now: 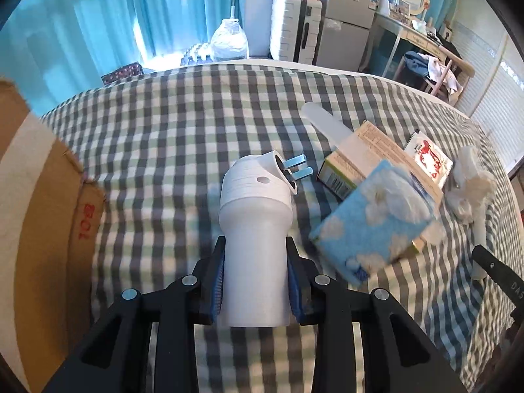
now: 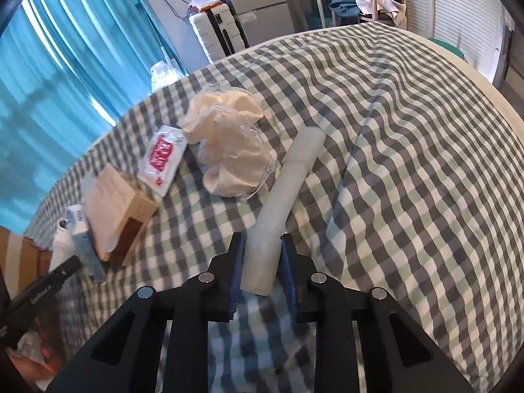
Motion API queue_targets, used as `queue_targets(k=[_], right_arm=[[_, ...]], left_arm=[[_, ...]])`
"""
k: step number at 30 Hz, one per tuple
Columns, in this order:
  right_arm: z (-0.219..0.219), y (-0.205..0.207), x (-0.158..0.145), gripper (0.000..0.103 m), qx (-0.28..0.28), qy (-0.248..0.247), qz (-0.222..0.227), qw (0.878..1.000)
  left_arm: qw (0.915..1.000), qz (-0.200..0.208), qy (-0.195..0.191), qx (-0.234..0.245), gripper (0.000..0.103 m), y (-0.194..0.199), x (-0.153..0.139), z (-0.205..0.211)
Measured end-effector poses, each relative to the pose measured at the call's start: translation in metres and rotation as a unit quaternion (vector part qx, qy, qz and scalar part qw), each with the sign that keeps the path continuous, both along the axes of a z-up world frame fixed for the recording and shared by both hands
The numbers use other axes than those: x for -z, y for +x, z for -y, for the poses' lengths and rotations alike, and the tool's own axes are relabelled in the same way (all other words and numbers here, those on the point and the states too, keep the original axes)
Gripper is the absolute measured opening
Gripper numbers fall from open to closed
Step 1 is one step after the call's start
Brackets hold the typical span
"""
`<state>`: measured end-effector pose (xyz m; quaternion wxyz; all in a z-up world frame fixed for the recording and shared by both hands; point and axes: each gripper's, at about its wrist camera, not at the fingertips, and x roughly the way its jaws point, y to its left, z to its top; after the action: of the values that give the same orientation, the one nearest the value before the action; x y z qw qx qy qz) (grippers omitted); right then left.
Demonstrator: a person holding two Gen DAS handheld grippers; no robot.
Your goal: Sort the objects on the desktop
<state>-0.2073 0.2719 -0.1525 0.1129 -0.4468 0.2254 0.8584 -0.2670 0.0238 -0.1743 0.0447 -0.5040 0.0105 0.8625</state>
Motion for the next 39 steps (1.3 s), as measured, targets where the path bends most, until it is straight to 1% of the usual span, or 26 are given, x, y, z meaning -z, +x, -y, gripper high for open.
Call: queue_targets(k=[3,7,10,14,17,19,22,25,27,31,34,37,38,39], right_arm=[[0.004,0.014,-0.008,0.022,-0.007,-0.035,-0.011,0.999],[0.014,0.031,-0.017,0.022,-0.018,-0.064,-0.020,0.998],[0.025,0.040,-0.032,0.021,-0.029,-0.083,-0.033,0.996],[0.047,0.057,-0.053,0.020,-0.043,-0.091,-0.051,0.994],[0.066,0.066,-0.066,0.020,-0.061,-0.093,-0.060,0.992],[0.073,0.068,-0.070,0.019,-0.071,-0.092,-0.061,0.991],[0.089,0.081,-0.076,0.019,-0.085,-0.103,-0.065,0.989],[0.106,0.089,-0.082,0.019,-0.105,-0.092,-0.063,0.988],[0.113,0.092,-0.084,0.015,-0.116,-0.094,-0.064,0.987],[0.126,0.096,-0.090,0.014,-0.129,-0.081,-0.067,0.986],[0.132,0.094,-0.081,0.015,-0.133,-0.053,-0.043,0.989],[0.138,0.088,-0.055,0.022,-0.144,-0.020,0.025,0.989],[0.139,0.088,-0.046,0.028,-0.145,-0.012,0.045,0.988],[0.143,0.086,-0.033,0.031,-0.157,-0.007,0.070,0.985]], left_arm=[[1.0000,0.003,0.007,-0.003,0.032,0.008,-0.008,0.006],[0.9999,0.002,0.015,0.000,0.032,0.028,-0.020,0.014],[0.9997,-0.003,0.026,-0.001,0.032,0.042,-0.035,0.019],[0.9990,-0.018,0.041,-0.004,0.032,0.060,-0.061,0.025],[0.9985,-0.031,0.046,-0.003,0.032,0.073,-0.078,0.031],[0.9980,-0.036,0.052,-0.007,0.032,0.081,-0.088,0.034],[0.9973,-0.048,0.055,-0.008,0.032,0.097,-0.103,0.040],[0.9967,-0.058,0.056,-0.011,0.032,0.112,-0.116,0.047],[0.9962,-0.062,0.059,-0.012,0.032,0.120,-0.122,0.052],[0.9956,-0.068,0.063,-0.017,0.032,0.131,-0.131,0.062],[0.9951,-0.072,0.066,-0.019,0.032,0.136,-0.135,0.068],[0.9948,-0.073,0.068,-0.021,0.032,0.139,-0.136,0.073],[0.9948,-0.071,0.069,-0.023,0.032,0.140,-0.135,0.075],[0.9947,-0.070,0.070,-0.026,0.032,0.141,-0.133,0.076]])
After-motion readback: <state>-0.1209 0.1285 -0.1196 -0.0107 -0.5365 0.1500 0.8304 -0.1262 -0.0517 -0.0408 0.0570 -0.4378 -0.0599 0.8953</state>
